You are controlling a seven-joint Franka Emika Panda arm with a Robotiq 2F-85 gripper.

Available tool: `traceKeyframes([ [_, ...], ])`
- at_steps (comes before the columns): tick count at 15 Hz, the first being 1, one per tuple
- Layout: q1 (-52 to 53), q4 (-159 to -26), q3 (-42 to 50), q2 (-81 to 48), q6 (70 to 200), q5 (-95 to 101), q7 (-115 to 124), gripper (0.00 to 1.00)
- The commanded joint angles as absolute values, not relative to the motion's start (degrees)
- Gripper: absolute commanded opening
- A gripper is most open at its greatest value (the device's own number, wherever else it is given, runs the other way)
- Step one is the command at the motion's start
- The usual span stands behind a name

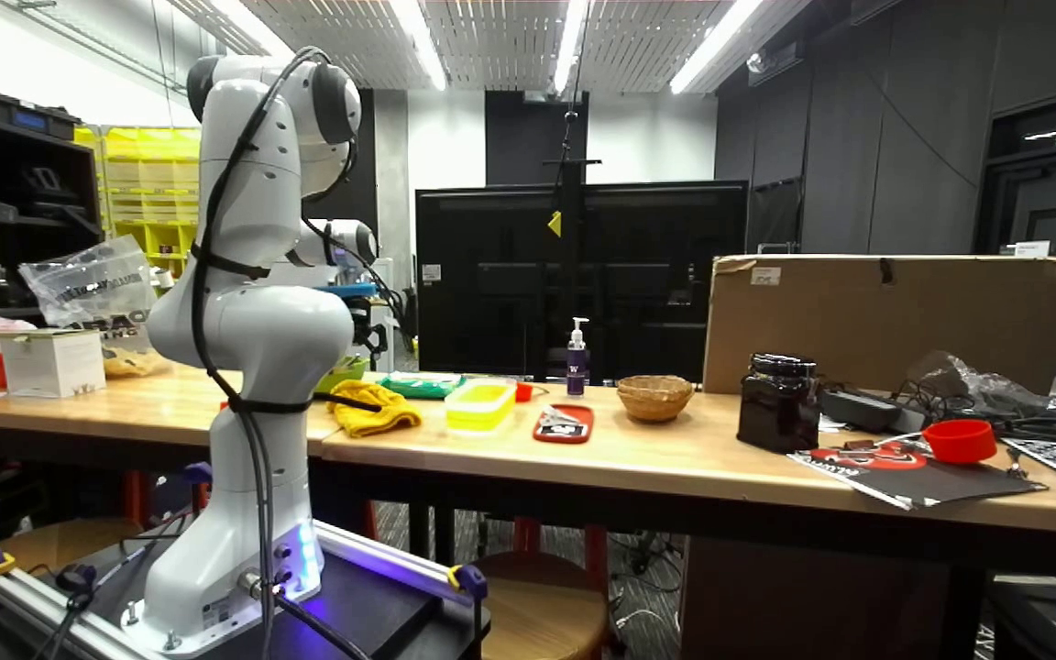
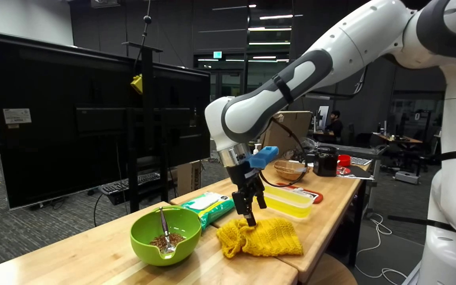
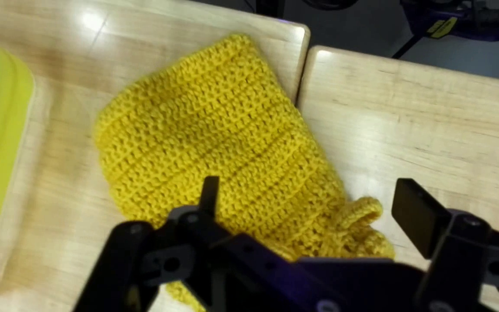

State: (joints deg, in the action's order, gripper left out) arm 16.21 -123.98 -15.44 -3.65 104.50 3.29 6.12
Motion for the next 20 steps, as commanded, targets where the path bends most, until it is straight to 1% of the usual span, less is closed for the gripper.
traceKeyframes([
  [1, 14.8, -127.8, -14.0, -0.8, 106.4, 2.4, 10.7, 1.0],
  [7, 12.5, -136.3, -11.8, 0.6, 116.6, 2.3, 17.1, 1.0],
  [11, 11.5, -139.4, -10.9, 1.0, 117.5, 3.4, 17.9, 1.0],
  [12, 11.4, -139.8, -10.7, 1.0, 117.8, 3.6, 17.7, 0.75],
  [13, 11.3, -140.0, -10.6, 1.1, 117.9, 3.9, 17.4, 0.74],
  [14, 11.3, -140.1, -10.5, 1.0, 118.0, 4.3, 17.3, 0.69],
  [20, 11.3, -140.2, -10.5, 0.3, 119.8, 5.0, 16.0, 0.21],
])
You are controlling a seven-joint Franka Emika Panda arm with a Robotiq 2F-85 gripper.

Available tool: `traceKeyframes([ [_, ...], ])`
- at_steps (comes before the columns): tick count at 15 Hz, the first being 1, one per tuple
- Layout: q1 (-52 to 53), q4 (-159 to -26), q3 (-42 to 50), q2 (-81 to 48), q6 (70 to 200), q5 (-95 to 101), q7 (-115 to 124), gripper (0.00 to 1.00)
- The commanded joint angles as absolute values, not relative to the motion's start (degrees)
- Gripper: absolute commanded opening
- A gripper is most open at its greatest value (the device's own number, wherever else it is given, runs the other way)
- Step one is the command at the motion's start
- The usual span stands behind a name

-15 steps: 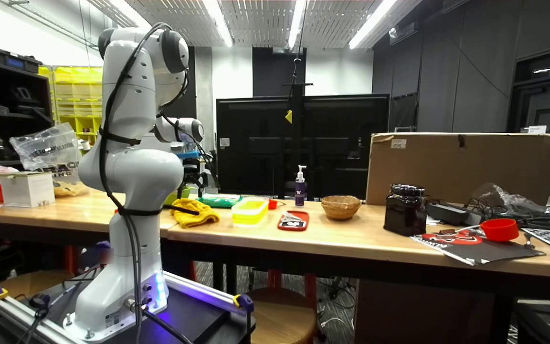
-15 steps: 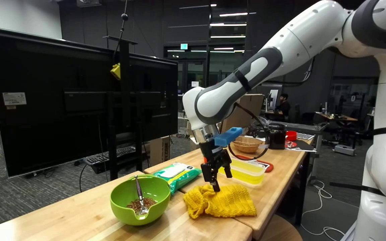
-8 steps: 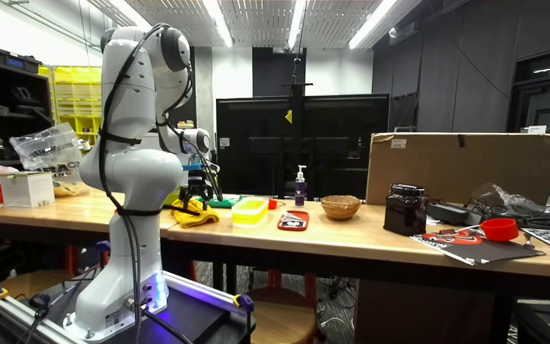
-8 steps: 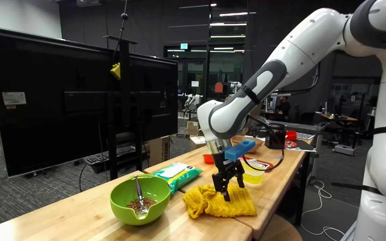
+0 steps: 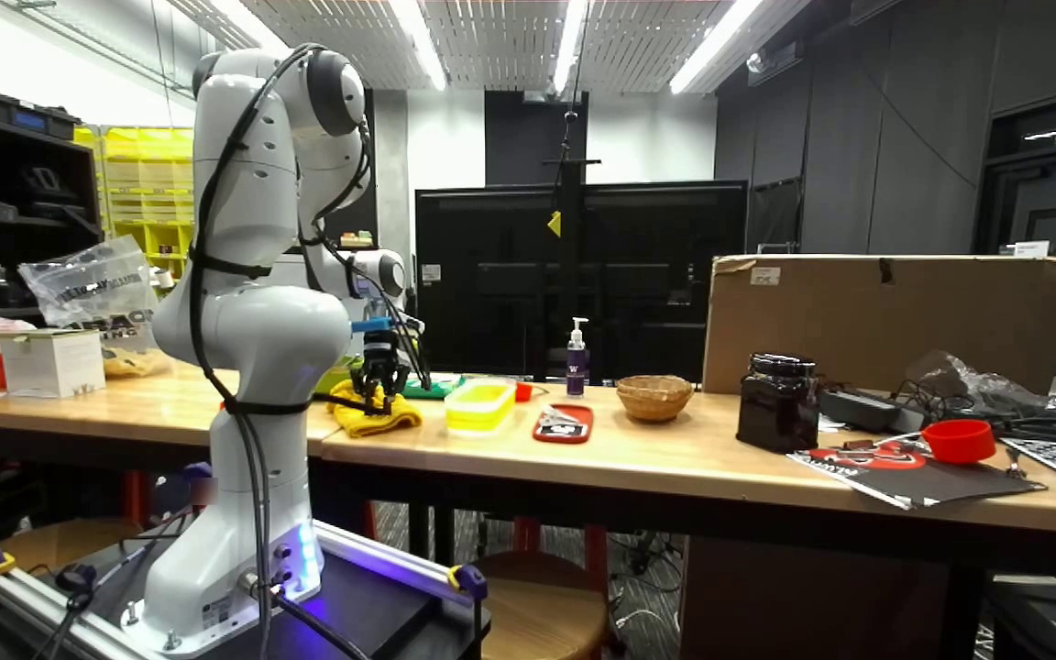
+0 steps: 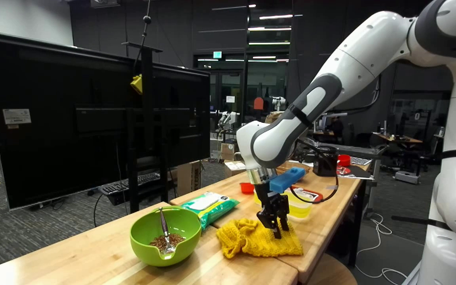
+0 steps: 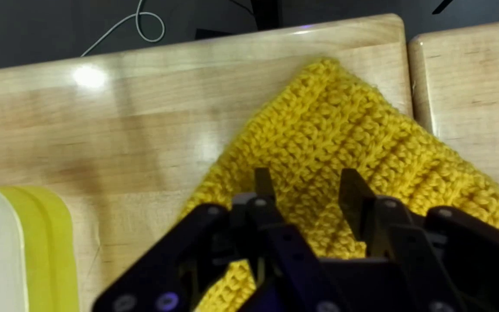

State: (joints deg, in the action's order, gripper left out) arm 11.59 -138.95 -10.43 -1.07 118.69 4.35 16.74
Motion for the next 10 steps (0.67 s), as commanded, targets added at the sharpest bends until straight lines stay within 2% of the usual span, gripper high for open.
traceKeyframes([
  [1, 11.4, -139.8, -10.6, 0.0, 119.6, 4.8, 15.4, 0.55],
  [4, 11.7, -138.8, -10.9, -0.2, 118.4, 5.1, 14.9, 0.65],
  [9, 11.8, -137.1, -11.2, -0.7, 117.6, 7.3, 14.0, 0.96],
  [10, 11.8, -136.7, -11.2, -1.1, 118.8, 7.7, 13.2, 1.0],
])
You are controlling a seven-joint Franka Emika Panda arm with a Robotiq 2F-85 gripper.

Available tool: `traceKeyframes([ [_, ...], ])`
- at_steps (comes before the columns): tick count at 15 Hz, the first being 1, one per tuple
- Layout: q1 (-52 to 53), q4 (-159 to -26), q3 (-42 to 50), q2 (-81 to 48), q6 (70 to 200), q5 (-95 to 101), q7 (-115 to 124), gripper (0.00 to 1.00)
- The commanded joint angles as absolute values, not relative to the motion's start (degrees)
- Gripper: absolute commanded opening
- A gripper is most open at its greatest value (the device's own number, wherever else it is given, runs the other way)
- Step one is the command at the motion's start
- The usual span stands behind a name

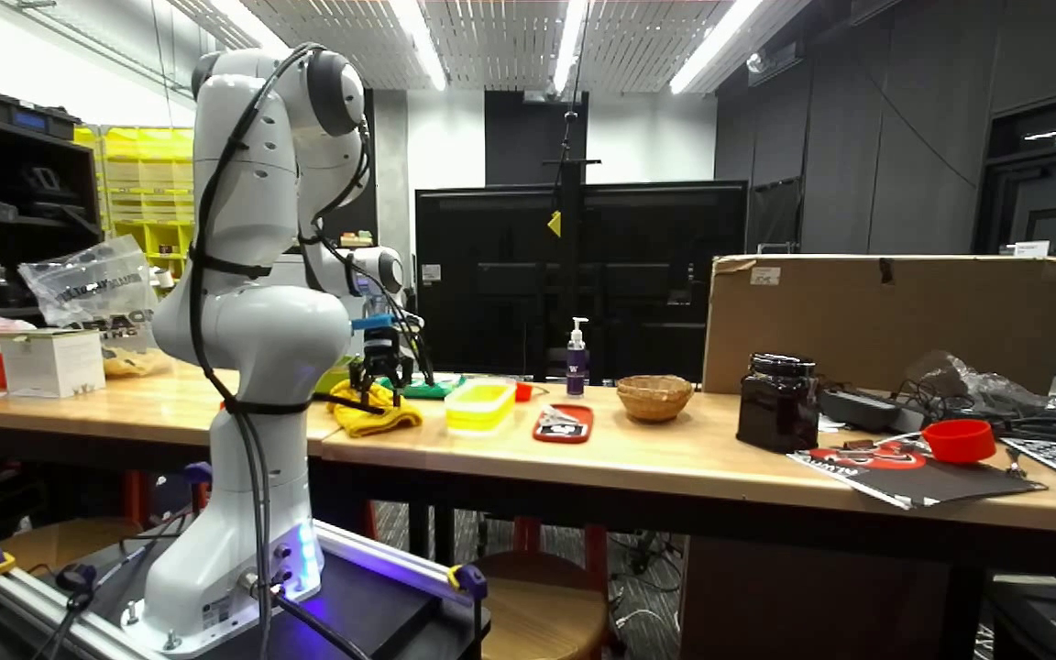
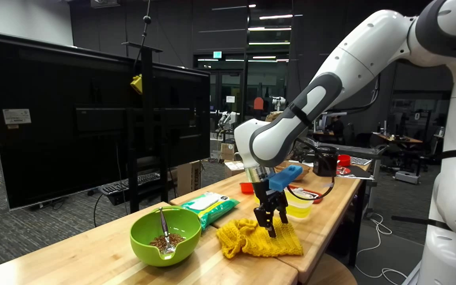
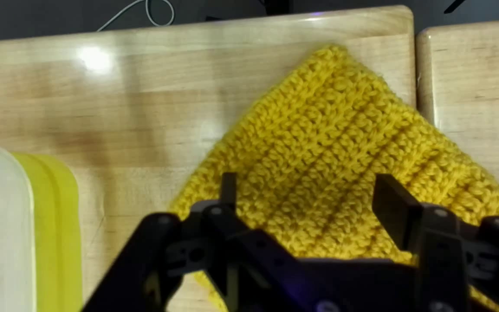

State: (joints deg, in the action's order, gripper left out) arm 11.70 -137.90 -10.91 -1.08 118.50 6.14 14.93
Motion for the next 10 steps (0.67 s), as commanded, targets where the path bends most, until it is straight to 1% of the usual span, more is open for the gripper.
traceKeyframes([
  [1, 12.0, -136.3, -11.4, -1.6, 120.7, 7.5, 11.9, 1.0],
  [7, 13.0, -135.4, -13.0, -2.8, 130.3, -0.2, 4.2, 1.0],
  [10, 13.9, -134.6, -14.3, -3.3, 130.7, -5.0, 0.8, 1.0],
])
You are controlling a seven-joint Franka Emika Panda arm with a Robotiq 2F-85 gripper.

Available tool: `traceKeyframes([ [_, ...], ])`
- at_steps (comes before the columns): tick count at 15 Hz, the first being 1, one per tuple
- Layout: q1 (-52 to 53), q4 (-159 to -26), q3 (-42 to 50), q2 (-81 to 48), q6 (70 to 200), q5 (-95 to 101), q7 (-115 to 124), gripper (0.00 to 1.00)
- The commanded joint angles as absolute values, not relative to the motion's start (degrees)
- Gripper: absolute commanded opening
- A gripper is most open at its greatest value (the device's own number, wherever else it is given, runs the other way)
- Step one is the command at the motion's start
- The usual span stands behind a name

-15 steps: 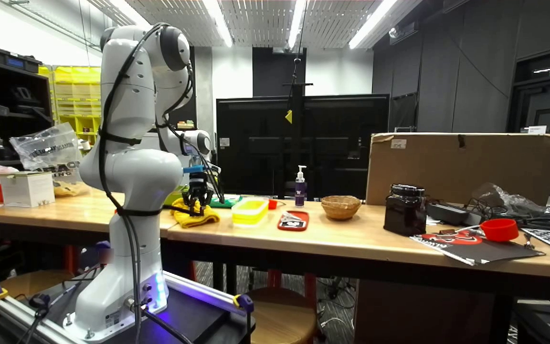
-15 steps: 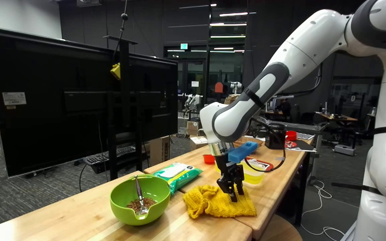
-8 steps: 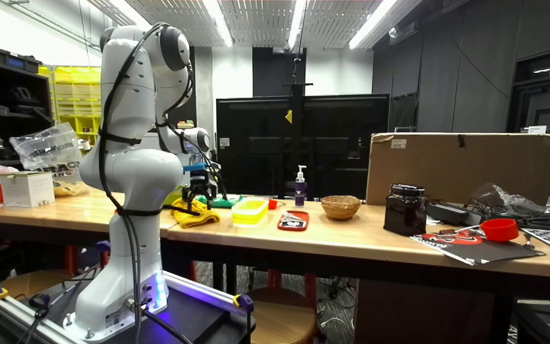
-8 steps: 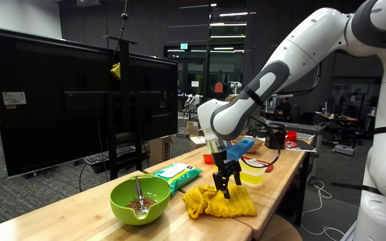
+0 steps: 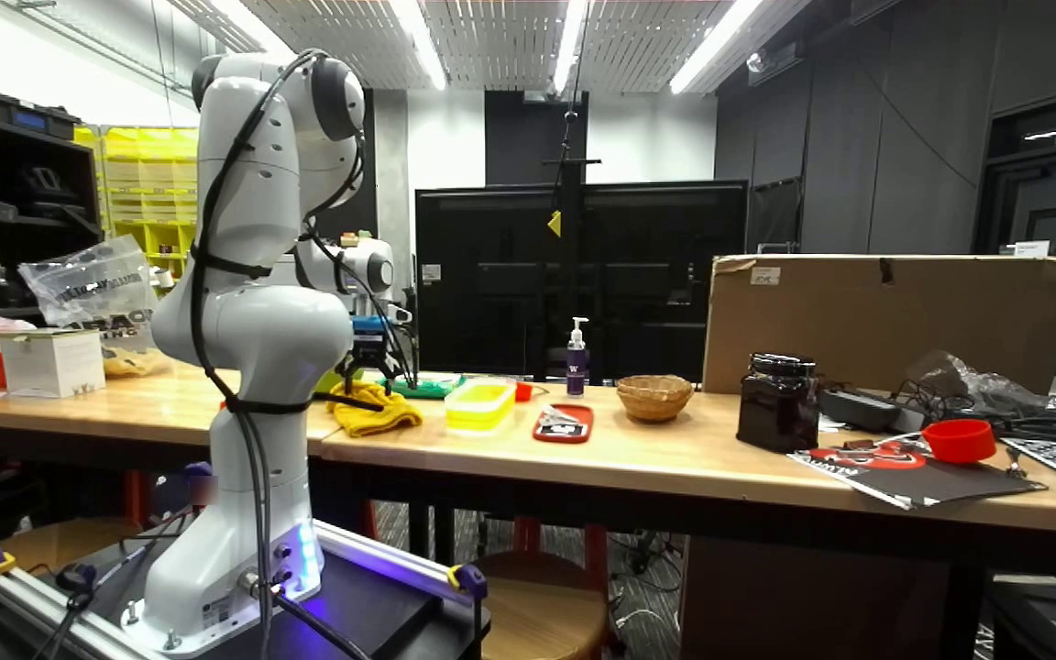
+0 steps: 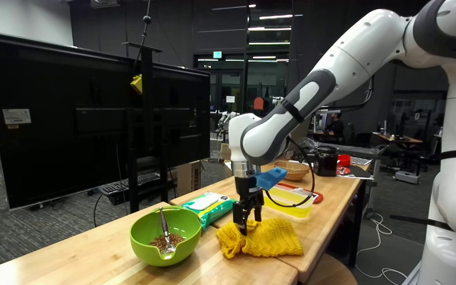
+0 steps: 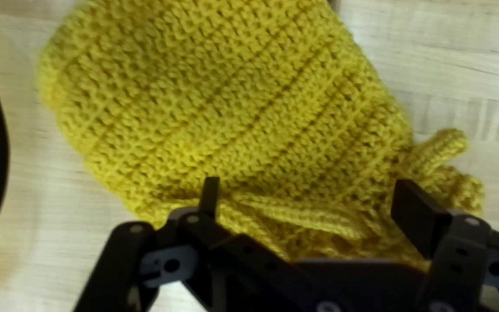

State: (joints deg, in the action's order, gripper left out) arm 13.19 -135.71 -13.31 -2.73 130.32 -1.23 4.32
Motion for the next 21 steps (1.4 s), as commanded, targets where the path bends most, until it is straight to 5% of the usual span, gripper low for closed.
traceKeyframes([
  [1, 14.1, -134.2, -14.6, -3.4, 130.3, -6.2, 0.1, 1.0],
  [18, 16.7, -123.9, -17.0, -12.3, 126.9, -6.7, -3.3, 1.0],
  [19, 16.7, -123.8, -17.0, -12.6, 126.9, -6.7, -3.3, 0.75],
  [21, 16.7, -123.8, -16.9, -12.7, 126.8, -6.3, -3.2, 0.68],
])
